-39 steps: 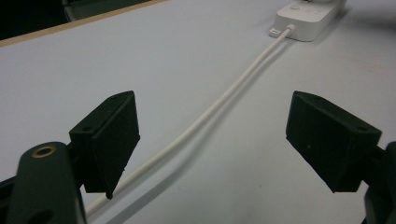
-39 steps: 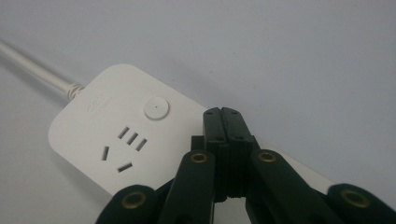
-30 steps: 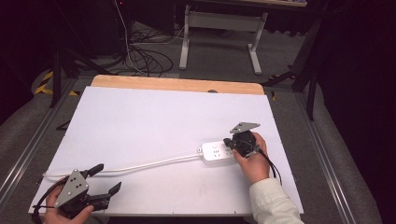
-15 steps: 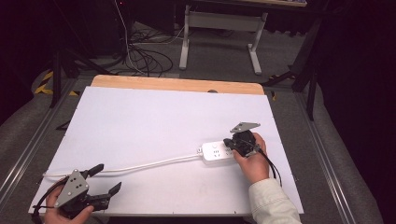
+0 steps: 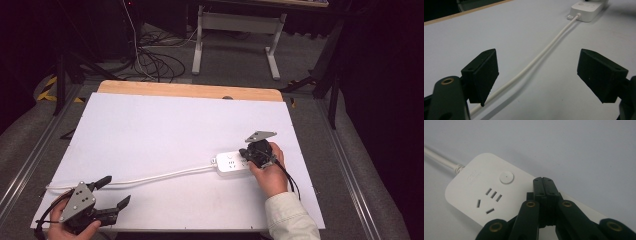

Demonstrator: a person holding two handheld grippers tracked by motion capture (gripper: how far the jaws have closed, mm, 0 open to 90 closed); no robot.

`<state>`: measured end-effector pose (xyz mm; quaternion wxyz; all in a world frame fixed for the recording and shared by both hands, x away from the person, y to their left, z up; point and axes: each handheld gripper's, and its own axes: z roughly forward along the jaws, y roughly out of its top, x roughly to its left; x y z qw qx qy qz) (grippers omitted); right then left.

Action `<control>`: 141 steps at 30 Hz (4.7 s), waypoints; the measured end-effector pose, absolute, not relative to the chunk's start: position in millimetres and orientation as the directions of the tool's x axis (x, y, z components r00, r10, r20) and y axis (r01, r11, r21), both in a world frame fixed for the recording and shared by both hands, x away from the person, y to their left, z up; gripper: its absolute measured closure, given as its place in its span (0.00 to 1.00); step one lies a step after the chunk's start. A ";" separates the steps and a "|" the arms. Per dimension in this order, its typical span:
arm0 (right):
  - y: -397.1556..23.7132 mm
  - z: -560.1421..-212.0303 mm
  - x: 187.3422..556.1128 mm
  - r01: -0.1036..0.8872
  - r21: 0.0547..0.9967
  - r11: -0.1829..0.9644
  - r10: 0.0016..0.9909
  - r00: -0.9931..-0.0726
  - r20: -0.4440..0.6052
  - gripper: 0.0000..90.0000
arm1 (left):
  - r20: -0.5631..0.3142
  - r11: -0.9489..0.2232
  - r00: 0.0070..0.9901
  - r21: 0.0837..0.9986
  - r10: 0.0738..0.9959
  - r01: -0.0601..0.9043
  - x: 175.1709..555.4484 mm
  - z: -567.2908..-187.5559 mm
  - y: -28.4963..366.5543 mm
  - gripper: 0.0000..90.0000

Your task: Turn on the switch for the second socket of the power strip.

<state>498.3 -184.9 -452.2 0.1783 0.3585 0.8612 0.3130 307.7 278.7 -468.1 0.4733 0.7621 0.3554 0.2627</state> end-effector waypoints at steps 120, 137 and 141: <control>-259.2 -427.0 387.9 0.369 0.885 0.286 0.633 -0.765 0.114 0.13 | 0.062 -0.297 0.616 0.911 0.785 0.287 307.3 -464.6 276.9 0.19; -262.9 -461.9 376.5 0.358 0.876 0.324 0.625 -0.776 0.086 0.10 | 0.084 -0.339 0.656 0.901 0.750 0.272 305.2 -463.3 279.8 0.10; -261.7 -471.0 375.9 0.366 0.863 0.347 0.628 -0.774 0.075 0.10 | 0.088 -0.346 0.664 0.899 0.743 0.268 304.8 -463.2 280.7 0.10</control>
